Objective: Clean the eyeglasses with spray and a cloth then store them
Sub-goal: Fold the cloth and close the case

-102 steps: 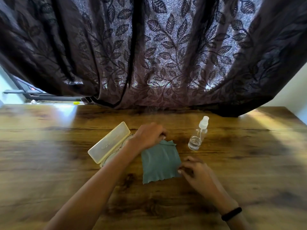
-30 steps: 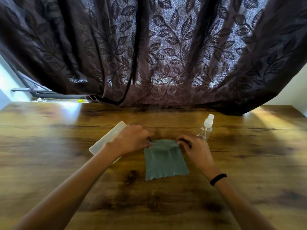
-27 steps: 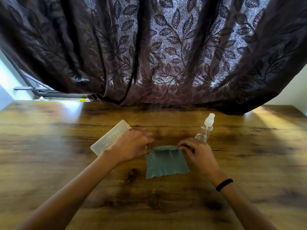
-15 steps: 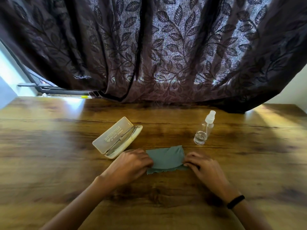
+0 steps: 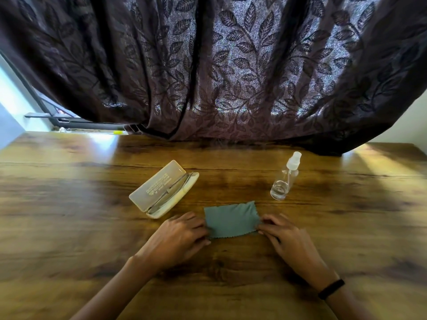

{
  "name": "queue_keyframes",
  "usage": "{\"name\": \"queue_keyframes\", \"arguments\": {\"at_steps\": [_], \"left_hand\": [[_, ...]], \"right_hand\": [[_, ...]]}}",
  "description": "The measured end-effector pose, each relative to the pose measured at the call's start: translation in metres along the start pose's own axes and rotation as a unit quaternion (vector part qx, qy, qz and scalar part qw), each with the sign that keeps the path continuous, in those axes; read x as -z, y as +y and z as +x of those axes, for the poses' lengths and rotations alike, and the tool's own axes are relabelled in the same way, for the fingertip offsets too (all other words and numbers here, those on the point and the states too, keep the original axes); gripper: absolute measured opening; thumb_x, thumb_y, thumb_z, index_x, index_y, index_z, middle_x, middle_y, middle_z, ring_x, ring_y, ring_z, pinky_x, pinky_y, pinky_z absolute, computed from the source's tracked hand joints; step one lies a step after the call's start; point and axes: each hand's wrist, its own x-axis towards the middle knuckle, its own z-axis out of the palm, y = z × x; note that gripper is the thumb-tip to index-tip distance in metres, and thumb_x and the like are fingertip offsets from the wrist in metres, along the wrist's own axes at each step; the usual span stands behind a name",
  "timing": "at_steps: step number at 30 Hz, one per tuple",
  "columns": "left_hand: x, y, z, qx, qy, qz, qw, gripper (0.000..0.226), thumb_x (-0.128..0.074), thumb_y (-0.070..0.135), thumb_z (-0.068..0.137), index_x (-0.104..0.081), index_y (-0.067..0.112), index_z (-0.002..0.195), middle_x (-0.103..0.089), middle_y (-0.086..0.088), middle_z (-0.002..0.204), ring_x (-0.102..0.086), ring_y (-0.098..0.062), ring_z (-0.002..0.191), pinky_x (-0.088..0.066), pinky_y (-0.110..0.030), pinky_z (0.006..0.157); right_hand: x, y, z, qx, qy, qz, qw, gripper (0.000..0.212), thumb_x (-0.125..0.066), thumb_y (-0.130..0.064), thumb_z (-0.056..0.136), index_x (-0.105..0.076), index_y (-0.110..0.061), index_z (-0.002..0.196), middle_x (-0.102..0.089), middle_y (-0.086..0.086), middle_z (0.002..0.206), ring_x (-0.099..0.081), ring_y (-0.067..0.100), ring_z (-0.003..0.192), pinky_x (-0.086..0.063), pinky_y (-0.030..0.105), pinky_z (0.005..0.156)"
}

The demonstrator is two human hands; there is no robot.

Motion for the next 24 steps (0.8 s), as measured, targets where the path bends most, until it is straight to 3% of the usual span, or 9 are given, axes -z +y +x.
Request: {"name": "queue_keyframes", "arguments": {"at_steps": [4, 9, 20, 23, 24], "left_hand": [[-0.002, 0.002, -0.001, 0.009, 0.009, 0.008, 1.000, 0.027, -0.041, 0.047, 0.088, -0.057, 0.034, 0.106, -0.060, 0.013, 0.104, -0.049, -0.001, 0.096, -0.054, -0.019, 0.065], [-0.002, 0.005, 0.000, 0.016, 0.017, 0.018, 1.000, 0.028, -0.041, 0.044, 0.088, -0.052, 0.034, 0.112, -0.054, 0.012, 0.109, -0.048, -0.002, 0.097, -0.051, -0.017, 0.067], [-0.009, 0.008, 0.000, -0.001, 0.004, 0.042, 0.999, 0.018, -0.041, 0.033, 0.091, -0.057, 0.028, 0.098, -0.061, 0.007, 0.100, -0.053, -0.007, 0.091, -0.053, -0.021, 0.056], [-0.007, 0.009, 0.000, -0.003, -0.003, 0.042, 0.999, 0.016, -0.041, 0.031, 0.089, -0.053, 0.027, 0.099, -0.061, 0.007, 0.099, -0.055, -0.007, 0.088, -0.051, -0.019, 0.055], [-0.007, 0.009, 0.000, -0.001, -0.008, 0.041, 0.999, 0.016, -0.041, 0.031, 0.090, -0.053, 0.026, 0.099, -0.061, 0.007, 0.099, -0.056, -0.007, 0.088, -0.051, -0.019, 0.055]], "right_hand": [[0.000, 0.003, -0.001, -0.005, 0.030, 0.029, 0.999, 0.029, -0.072, -0.008, 0.074, -0.068, -0.022, 0.099, -0.064, -0.004, 0.104, -0.061, 0.010, 0.092, -0.055, 0.023, 0.071], [0.001, 0.009, -0.002, -0.003, 0.020, 0.014, 1.000, 0.021, -0.073, -0.013, 0.074, -0.070, -0.022, 0.092, -0.064, -0.009, 0.090, -0.059, 0.008, 0.083, -0.053, 0.023, 0.063], [-0.001, 0.003, -0.002, 0.023, -0.024, -0.038, 0.999, 0.019, -0.073, -0.014, 0.073, -0.066, -0.023, 0.088, -0.063, -0.010, 0.087, -0.059, 0.006, 0.079, -0.052, 0.018, 0.060], [-0.003, 0.000, -0.001, 0.031, -0.022, -0.042, 0.998, 0.010, -0.056, -0.023, 0.084, -0.062, -0.024, 0.092, -0.062, -0.009, 0.089, -0.059, 0.006, 0.080, -0.054, 0.020, 0.060], [-0.003, 0.000, -0.001, 0.025, -0.026, -0.040, 0.999, 0.015, -0.047, -0.027, 0.086, -0.061, -0.025, 0.092, -0.061, -0.010, 0.090, -0.058, 0.005, 0.080, -0.053, 0.020, 0.061]]}}
